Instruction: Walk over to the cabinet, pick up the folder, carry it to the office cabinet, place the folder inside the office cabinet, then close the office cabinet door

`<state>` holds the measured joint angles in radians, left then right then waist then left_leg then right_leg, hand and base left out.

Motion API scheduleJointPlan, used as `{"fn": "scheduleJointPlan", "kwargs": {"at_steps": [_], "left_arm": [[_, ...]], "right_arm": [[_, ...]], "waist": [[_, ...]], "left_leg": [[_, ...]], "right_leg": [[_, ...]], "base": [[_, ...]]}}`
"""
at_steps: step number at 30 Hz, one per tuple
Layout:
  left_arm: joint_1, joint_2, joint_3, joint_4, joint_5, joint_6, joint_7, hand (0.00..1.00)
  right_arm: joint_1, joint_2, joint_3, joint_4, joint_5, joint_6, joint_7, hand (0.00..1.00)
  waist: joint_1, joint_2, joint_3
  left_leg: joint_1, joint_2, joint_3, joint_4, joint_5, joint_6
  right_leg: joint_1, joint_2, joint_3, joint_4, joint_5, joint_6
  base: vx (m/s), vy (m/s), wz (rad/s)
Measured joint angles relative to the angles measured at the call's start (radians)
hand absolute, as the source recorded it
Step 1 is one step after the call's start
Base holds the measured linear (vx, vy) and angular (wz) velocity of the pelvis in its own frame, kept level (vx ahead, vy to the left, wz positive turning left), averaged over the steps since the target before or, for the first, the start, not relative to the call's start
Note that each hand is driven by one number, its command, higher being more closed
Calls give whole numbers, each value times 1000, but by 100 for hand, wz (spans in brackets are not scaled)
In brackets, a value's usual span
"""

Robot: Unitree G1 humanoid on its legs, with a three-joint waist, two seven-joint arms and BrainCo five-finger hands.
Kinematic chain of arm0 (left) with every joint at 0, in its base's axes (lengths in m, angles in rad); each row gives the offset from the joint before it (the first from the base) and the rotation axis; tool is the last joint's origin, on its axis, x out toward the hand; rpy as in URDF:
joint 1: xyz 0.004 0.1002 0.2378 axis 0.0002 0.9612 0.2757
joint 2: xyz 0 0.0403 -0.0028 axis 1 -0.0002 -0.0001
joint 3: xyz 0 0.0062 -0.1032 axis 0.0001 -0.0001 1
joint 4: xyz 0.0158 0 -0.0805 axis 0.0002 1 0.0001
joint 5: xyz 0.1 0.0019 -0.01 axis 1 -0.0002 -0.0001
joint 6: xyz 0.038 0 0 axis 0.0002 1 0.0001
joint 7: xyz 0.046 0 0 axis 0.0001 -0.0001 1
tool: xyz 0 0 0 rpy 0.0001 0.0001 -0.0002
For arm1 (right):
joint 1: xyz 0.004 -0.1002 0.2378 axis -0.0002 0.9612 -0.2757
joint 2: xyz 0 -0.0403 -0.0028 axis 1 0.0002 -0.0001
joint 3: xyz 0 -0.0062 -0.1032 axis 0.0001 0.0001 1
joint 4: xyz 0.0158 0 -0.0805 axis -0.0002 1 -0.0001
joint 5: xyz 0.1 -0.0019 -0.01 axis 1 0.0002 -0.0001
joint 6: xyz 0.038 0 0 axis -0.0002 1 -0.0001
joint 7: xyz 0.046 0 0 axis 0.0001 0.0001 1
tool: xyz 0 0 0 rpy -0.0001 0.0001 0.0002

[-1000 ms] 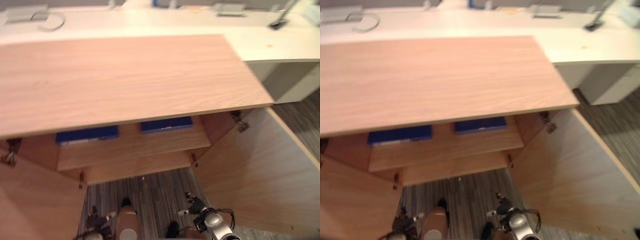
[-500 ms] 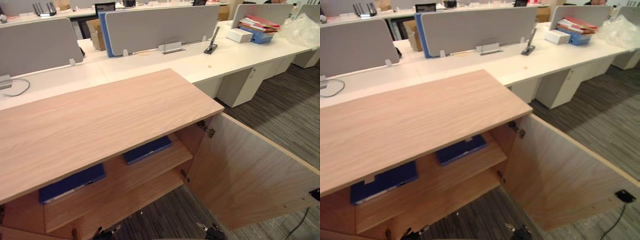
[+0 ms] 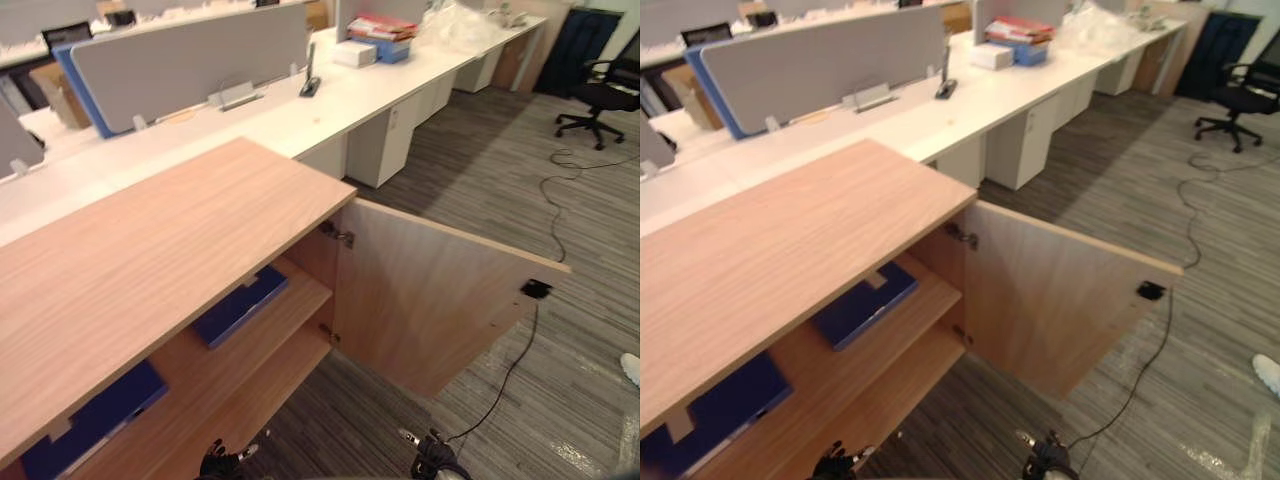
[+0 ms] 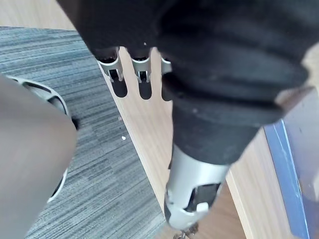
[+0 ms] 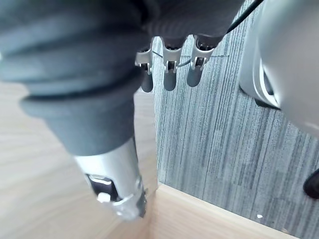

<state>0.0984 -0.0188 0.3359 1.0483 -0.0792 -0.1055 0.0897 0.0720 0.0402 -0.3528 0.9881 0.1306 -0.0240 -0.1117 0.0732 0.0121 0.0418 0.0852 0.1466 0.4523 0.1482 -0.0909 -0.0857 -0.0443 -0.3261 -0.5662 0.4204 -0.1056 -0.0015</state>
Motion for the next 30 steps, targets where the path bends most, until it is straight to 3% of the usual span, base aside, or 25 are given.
{"fn": "scheduleJointPlan", "kwargs": {"at_steps": [1, 2, 4, 5, 8, 13, 20, 24, 27, 30], "left_arm": [[3, 16, -3, 7, 1, 3, -1, 0], [6, 11, -4, 14, 3, 6, -2, 0], [9, 24, 1, 19, 0, 10, 0, 0], [9, 34, 12, 24, -12, 21, 0, 0], [12, 28, 32, 38, -50, 31, -1, 0], [10, 33, 18, 41, -49, 31, -1, 0], [10, 52, -29, 41, -47, 30, 0, 0], [12, 65, -39, 40, -46, 31, 1, 0], [21, 72, -38, 36, -46, 31, 1, 0], [53, 83, -39, 21, -45, 36, 1, 0]], "right_arm": [[-1, -2, -1, 33, 0, 1, 1, 0], [-12, -25, -1, 62, 0, 2, 2, 0], [-19, -42, -13, 97, 2, 4, 2, 0], [-9, -55, -21, 123, 6, 4, 1, 0], [18, -68, -40, 140, 16, 4, 1, 0], [10, -60, -48, 147, 22, 3, 1, 0], [10, -57, -51, 147, 21, 3, 1, 0], [-3, -55, -59, 86, 110, 0, -8, 0], [-49, -64, -133, -17, 193, -16, -45, 0], [-173, -129, -224, -97, 261, -62, -98, 0]], "waist": [[0, -23, -20], [2, 7, -22], [5, 11, -21], [-3, 2, -16], [-27, 2, -16], [-33, -1, -14], [-42, -4, -7], [-42, -4, 5], [-46, -4, 11], [-50, -5, 14]], "left_leg": [[4, -35, -50, -43, 3, -10], [2, -42, -146, -83, 4, -10], [5, -22, -217, -121, 24, 5], [27, 6, -229, -129, 45, -6], [57, 22, -237, -135, 40, -15], [61, 5, -236, -139, 26, -16], [72, -30, -233, -135, 2, 2], [69, -38, -216, -135, -11, 8], [61, -44, -215, -135, -13, 11], [57, -52, -220, -135, -14, 13]], "right_leg": [[18, 20, 18, -91, -17, 93], [36, 84, 27, -192, 25, 77], [59, 173, 48, -300, 73, 49], [89, 221, 55, -348, 86, 32], [137, 258, 64, -406, 101, 25], [158, 266, 79, -478, 143, 37], [175, 239, 87, -504, 160, 56], [164, 232, 109, -505, 163, 60], [151, 228, 120, -505, 165, 63], [133, 221, 139, -504, 172, 69]], "base": [[-47, -170, -55], [-42, -130, -59], [15, -166, -63], [87, -235, -47], [86, -104, -17], [46, 38, -9], [35, 68, -2], [28, 39, -14], [15, 13, -13], [25, 9, -17]]}}
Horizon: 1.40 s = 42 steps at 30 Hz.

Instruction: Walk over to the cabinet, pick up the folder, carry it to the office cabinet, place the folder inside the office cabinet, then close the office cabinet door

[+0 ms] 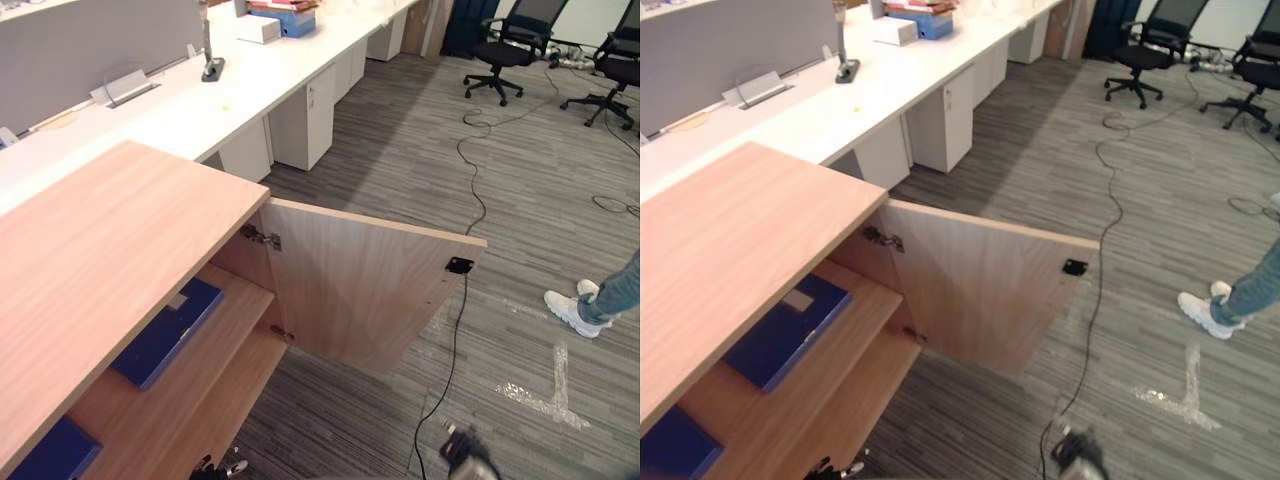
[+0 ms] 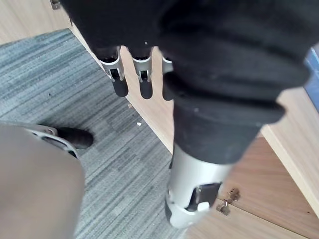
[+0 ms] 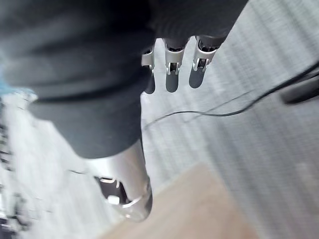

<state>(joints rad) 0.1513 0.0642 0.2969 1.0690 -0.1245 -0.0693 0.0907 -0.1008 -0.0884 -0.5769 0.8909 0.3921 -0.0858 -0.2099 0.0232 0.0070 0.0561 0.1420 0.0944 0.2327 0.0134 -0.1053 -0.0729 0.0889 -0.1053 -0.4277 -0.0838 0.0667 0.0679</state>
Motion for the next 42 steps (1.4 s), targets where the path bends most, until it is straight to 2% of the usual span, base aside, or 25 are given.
{"fn": "scheduleJointPlan", "kwargs": {"at_steps": [1, 4, 8, 12, 21, 28, 36, 40, 42], "left_arm": [[14, 1, 0, -1, -1, 1, 0, 0], [43, 4, -3, 0, -6, 3, 0, 0], [56, 8, -14, 0, -25, 4, 1, 0], [57, 12, -33, -1, -34, 4, 0, 0], [72, 16, -61, -19, -44, 1, 0, 0], [79, 17, -63, -21, -47, -6, -6, 0], [96, 16, -59, -42, -46, -11, -14, 0], [103, 16, -46, -42, -45, -12, -23, 0], [105, 17, -40, -42, -41, -13, -31, 0]], "right_arm": [[-49, -44, -31, -5, 34, -24, -23, 0], [-151, -147, -54, -3, 93, -61, -54, 0], [-241, -204, -38, 21, 142, -68, -57, 0], [-315, -218, 69, 70, 159, -64, -50, 0], [-486, -231, 309, 135, 136, -48, 26, 0], [-537, -315, 498, 164, 30, -11, 80, 0], [-560, -388, 669, 162, 17, -9, 151, 0], [-553, -460, 852, 117, -40, 12, 195, 0], [-527, -589, 1075, -9, -69, 26, 234, 0]], "waist": [[-2, 0, 0], [-1, 4, -2], [1, 5, -1], [7, 7, 3], [24, 7, 36], [21, 9, 58], [14, 9, 61], [2, 5, 63], [-11, 2, 65]], "left_leg": [[1, -4, -5, 0, -1, 2], [-1, -12, -19, 0, -1, 3], [-1, -23, -28, 0, -1, 3], [-4, -36, -56, 10, -1, 4], [-24, -46, -86, 22, -1, 6], [-35, -46, -88, 26, 3, 14], [-55, -41, -80, 27, 11, 19], [-55, -36, -70, 27, 11, 19], [-61, -32, -55, 26, 11, 18]], "right_leg": [[1, -4, 0, 0, 1, 0], [2, -13, -3, 0, 4, 2], [4, -25, -6, 0, 6, 4], [9, -40, -10, 0, 9, 9], [1, -51, -18, 1, 25, 10], [-7, -51, -14, 1, 39, 2], [-38, -45, -2, 0, 54, -1], [-43, -39, 13, 0, 56, -3], [-58, -34, 30, 0, 59, -2]], "base": [[0, 0, 0], [12, 12, 6], [-3, 3, 2], [-39, -2, 5], [-67, -3, 5], [-79, -12, -2], [-56, -20, -6], [-46, -17, -10], [-41, -14, -22]]}}
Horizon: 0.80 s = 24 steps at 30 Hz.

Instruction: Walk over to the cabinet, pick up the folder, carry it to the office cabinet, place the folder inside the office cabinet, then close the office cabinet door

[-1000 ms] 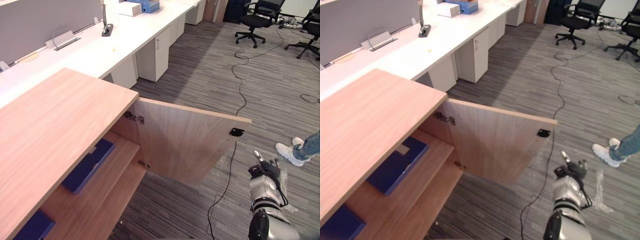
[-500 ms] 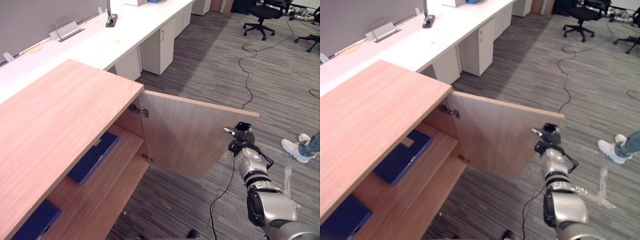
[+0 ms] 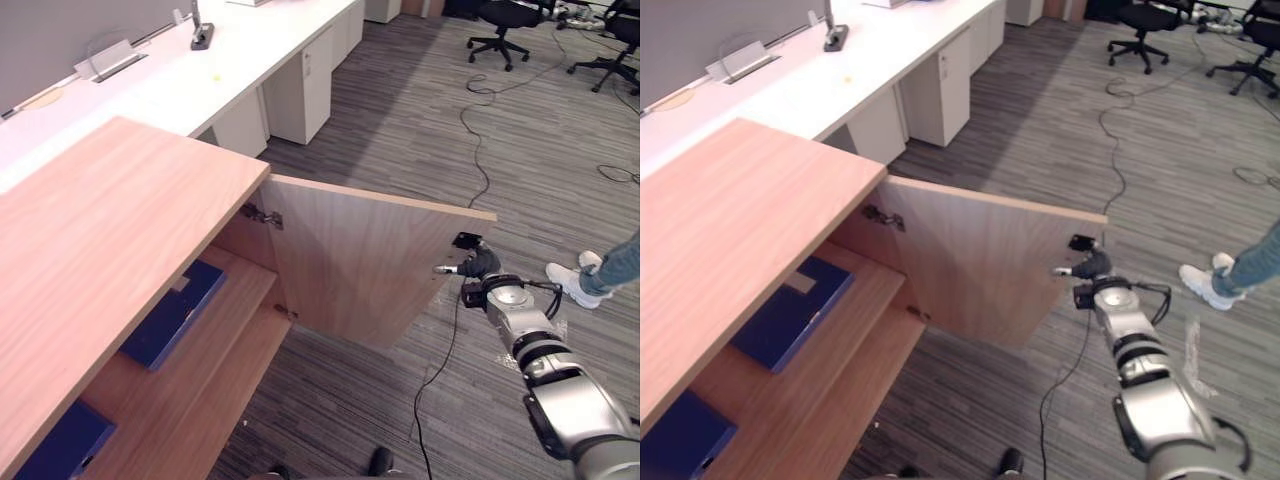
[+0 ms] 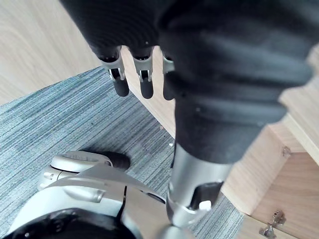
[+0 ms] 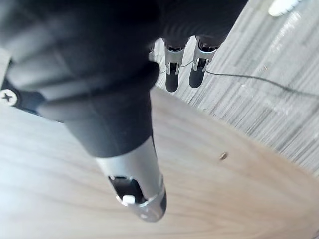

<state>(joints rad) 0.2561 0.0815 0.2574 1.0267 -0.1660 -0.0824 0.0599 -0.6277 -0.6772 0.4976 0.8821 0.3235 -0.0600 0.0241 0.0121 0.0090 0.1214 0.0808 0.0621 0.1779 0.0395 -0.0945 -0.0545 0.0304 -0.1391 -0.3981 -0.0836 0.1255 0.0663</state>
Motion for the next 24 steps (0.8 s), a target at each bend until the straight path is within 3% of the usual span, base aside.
{"fn": "scheduleJointPlan", "kwargs": {"at_steps": [1, 2, 3, 5, 6, 7, 8, 10, 14, 19, 24], "left_arm": [[0, 2, 1, 1, 1, 0, -2, 0], [0, 8, 1, 0, 13, -2, -9, 0], [0, 13, 1, 0, 18, -2, -13, 0], [-5, 29, 1, 0, 29, -4, -33, 0], [-6, 33, 1, 0, 35, -4, -37, 0], [-11, 41, 2, 0, 43, -4, -49, 0], [-13, 41, 2, 0, 45, -5, -51, 0], [-32, 40, 5, -1, 62, -10, -52, 0], [-40, 38, 21, -1, 83, -13, -42, 0], [-39, 40, 40, -3, 91, -13, -9, 0], [-55, 41, 41, -3, 92, -15, -8, 0]], "right_arm": [[5, -40, 59, -36, -10, 1, 22, 0], [23, -139, 198, -137, -38, 12, 104, 0], [36, -174, 249, -179, -50, 17, 139, 0], [103, -254, 381, -337, -81, 36, 308, 0], [120, -260, 397, -383, -82, 36, 347, 0], [149, -260, 426, -477, -81, 36, 452, 0], [155, -260, 434, -492, -79, 36, 472, 0], [214, -203, 478, -586, -67, 27, 581, 0], [274, -99, 489, -611, -64, 16, 613, 0], [272, -8, 488, -572, -75, -6, 560, 0], [273, 84, 548, -556, -92, -9, 542, 0]], "waist": [[-4, -1, 1], [-15, -2, 1], [-16, -4, 1], [-17, -13, 0], [-18, -16, -1], [-17, -20, -2], [-17, -21, -3], [-2, -27, -8], [27, -37, -15], [47, -83, -44], [60, -89, -44]], "left_leg": [[-3, 2, 3, 0, 0, 0], [-8, 8, 10, 0, 1, -2], [-8, 12, 11, 0, 1, -3], [-5, 33, 10, -1, 1, -9], [-4, 37, 10, -1, 1, -10], [-4, 46, 7, -1, 3, -14], [-4, 48, 6, -1, 4, -15], [-9, 52, 1, -1, 10, -24], [-17, 48, 0, -1, 17, -27], [-28, 48, 3, -1, 26, -28], [-29, 47, 3, -1, 27, -28]], "right_leg": [[-5, 2, 5, 0, 0, 0], [-14, 9, 13, 0, 1, 0], [-15, 13, 15, 0, 1, 0], [-17, 35, 21, 0, -1, -2], [-17, 39, 21, 0, -2, -5], [-18, 48, 23, 0, -4, -7], [-17, 49, 23, 0, -4, -8], [-25, 53, 23, 0, -6, -10], [-33, 50, 26, 0, -2, -16], [-47, 50, 33, -1, 6, -26], [-47, 50, 36, -2, 9, -29]], "base": [[-32, -30, -22], [-17, -35, -16], [-12, -60, -18], [3, -81, -13], [2, -84, -8], [-5, -60, -4], [-15, -64, 1], [-35, -40, 5], [-56, 0, 0], [-54, 10, -3], [-23, 12, -1]]}}
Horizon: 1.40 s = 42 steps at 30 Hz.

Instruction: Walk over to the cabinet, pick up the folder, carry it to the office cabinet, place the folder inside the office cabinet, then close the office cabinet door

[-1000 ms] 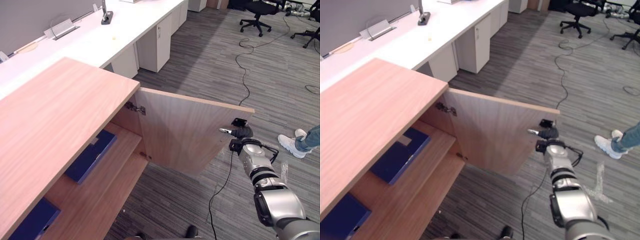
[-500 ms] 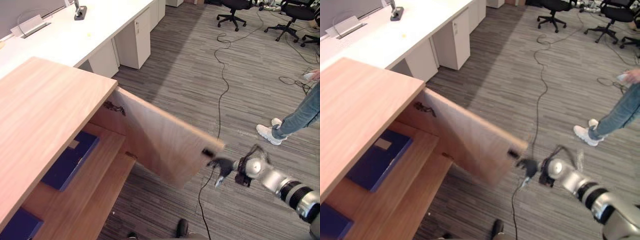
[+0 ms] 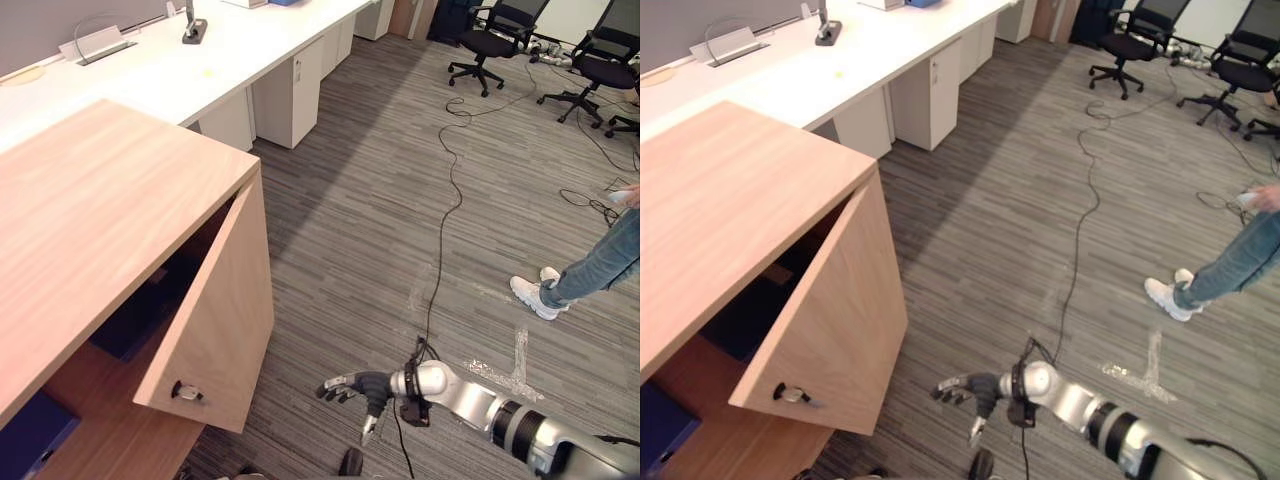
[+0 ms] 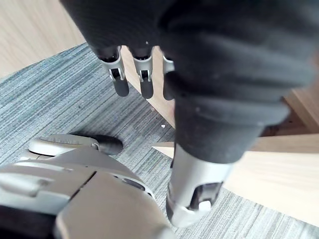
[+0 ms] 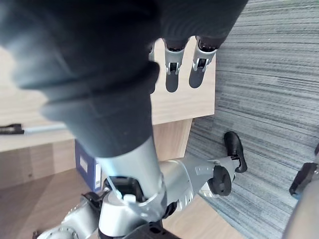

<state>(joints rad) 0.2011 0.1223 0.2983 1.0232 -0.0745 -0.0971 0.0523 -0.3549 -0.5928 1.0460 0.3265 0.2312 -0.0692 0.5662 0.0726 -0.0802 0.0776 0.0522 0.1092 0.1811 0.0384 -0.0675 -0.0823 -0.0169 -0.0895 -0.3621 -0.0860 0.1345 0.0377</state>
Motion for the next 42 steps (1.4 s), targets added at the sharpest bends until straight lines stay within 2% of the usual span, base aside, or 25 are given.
{"fn": "scheduleJointPlan", "kwargs": {"at_steps": [2, 8, 14, 17, 18, 19, 21, 22, 23, 24, 25, 26, 28, 30, 31, 33, 37, 40, 42], "left_arm": [[-1, -1, 4, 0, 0, 0, 0, 0], [-2, -5, 43, 1, -1, 0, 4, 0], [-6, -20, 65, 1, -3, 0, 10, 0], [-11, -30, 63, -3, -5, 0, 22, 0], [-11, -31, 58, -7, -4, 0, 26, 0], [-11, -32, 43, -16, -1, -1, 34, 0], [-13, -37, 24, -29, 2, -2, 37, 0], [-13, -40, 5, -39, 10, -3, 39, 0], [-21, -46, -30, -40, 22, -8, 40, 0], [-22, -45, -47, -40, 29, -9, 40, 0], [-25, -32, -83, -41, 43, -9, 41, 0], [-32, -21, -89, -40, 44, -8, 42, 0], [-40, -6, -95, -34, 43, -7, 47, 0], [-51, -6, -94, -34, 44, -7, 50, 0], [-47, -8, -91, -33, 44, -7, 50, 0], [-43, -20, -71, -31, 50, -7, 51, 0], [-39, -20, -60, -6, 52, -8, 51, 0], [-38, -17, -56, -3, 34, -8, 51, 0], [-39, -16, -57, -4, 30, -8, 51, 0]], "right_arm": [[1, 41, 33, 33, -22, 0, 2, 0], [1, 74, 46, 86, -99, 0, -2, 0], [-1, 204, 26, 261, -192, -6, -53, 0], [6, 326, -83, 451, -332, -13, -128, 0], [7, 349, -116, 494, -366, -17, -149, 0], [16, 402, -214, 607, -470, -21, -214, 0], [45, 416, -323, 690, -524, -21, -258, 0], [71, 412, -400, 733, -560, -19, -284, 0], [119, 399, -547, 780, -597, -4, -323, 0], [140, 397, -608, 791, -607, 2, -340, 0], [188, 414, -753, 810, -607, 17, -388, 0], [212, 428, -810, 810, -607, 20, -405, 0], [244, 455, -887, 827, -600, 33, -447, 0], [269, 475, -910, 843, -562, 44, -472, 0], [277, 495, -915, 845, -546, 48, -478, 0], [294, 517, -934, 843, -518, 46, -481, 0], [333, 538, -991, 831, -450, 48, -490, 0], [350, 537, -1010, 824, -405, 46, -494, 0], [353, 537, -1019, 826, -405, 46, -501, 0]], "waist": [[8, -1, 1], [29, -8, 5], [55, -28, 19], [86, -29, 21], [90, -27, 22], [88, -19, 28], [85, -5, 36], [81, 9, 39], [74, 46, 52], [68, 58, 53], [58, 77, 60], [54, 74, 60], [48, 55, 51], [44, 32, 42], [47, 16, 32], [46, 19, 18], [24, 20, 6], [22, 16, 4], [21, 14, 6]], "left_leg": [[-1, 0, -1, 0, 0, 0], [-15, -3, -19, 1, 3, 2], [-46, -15, -83, -1, 22, 8], [-57, -28, -123, -1, 32, 13], [-59, -33, -135, -1, 34, 15], [-60, -50, -181, 6, 37, 19], [-73, -78, -246, 42, 26, 36], [-96, -99, -293, 85, 5, 51], [-129, -126, -377, 150, -24, 73], [-140, -136, -412, 168, -28, 78], [-163, -149, -482, 201, -29, 83], [-182, -160, -526, 218, -26, 77], [-214, -188, -592, 244, -17, 64], [-223, -215, -638, 254, -14, 48], [-223, -224, -645, 253, -18, 38], [-225, -210, -653, 243, -24, 21], [-202, -126, -690, 150, 8, -30], [-193, -104, -715, 137, 12, -44], [-195, -107, -722, 155, 9, -48]], "right_leg": [[-1, 0, 0, -1, 0, 0], [-2, -3, -19, 2, 0, 0], [-2, -16, -78, 2, 0, 0], [7, -31, -113, 2, -1, 1], [13, -36, -125, 2, -2, 3], [41, -57, -169, 3, -8, 13], [72, -94, -236, 43, -33, 44], [71, -132, -276, 119, -68, 57], [56, -189, -281, 271, -110, 32], [37, -208, -245, 338, -122, 12], [-17, -208, -55, 428, -180, 12], [-31, -171, 75, 415, -212, 33], [-24, -138, 220, 345, -227, 62], [5, -138, 222, 256, -217, 69], [7, -134, 202, 224, -178, 75], [21, -122, 182, 192, -203, 108], [24, -55, 145, 171, -208, 85], [44, -28, 121, 160, -206, 78], [56, -25, 111, 162, -209, 73]], "base": [[0, 0, 0], [3, 16, 8], [-13, 25, 30], [-22, 51, 37], [-9, 76, 67], [0, 102, 91], [5, 127, 112], [15, 243, 161], [23, 267, 168], [49, 332, 199], [63, 213, 159], [71, 159, 150], [89, -27, 113], [82, -164, 94], [69, -253, 50], [67, -260, 7], [9, -248, 12], [3, -153, 17], [-8, -94, 21]]}}
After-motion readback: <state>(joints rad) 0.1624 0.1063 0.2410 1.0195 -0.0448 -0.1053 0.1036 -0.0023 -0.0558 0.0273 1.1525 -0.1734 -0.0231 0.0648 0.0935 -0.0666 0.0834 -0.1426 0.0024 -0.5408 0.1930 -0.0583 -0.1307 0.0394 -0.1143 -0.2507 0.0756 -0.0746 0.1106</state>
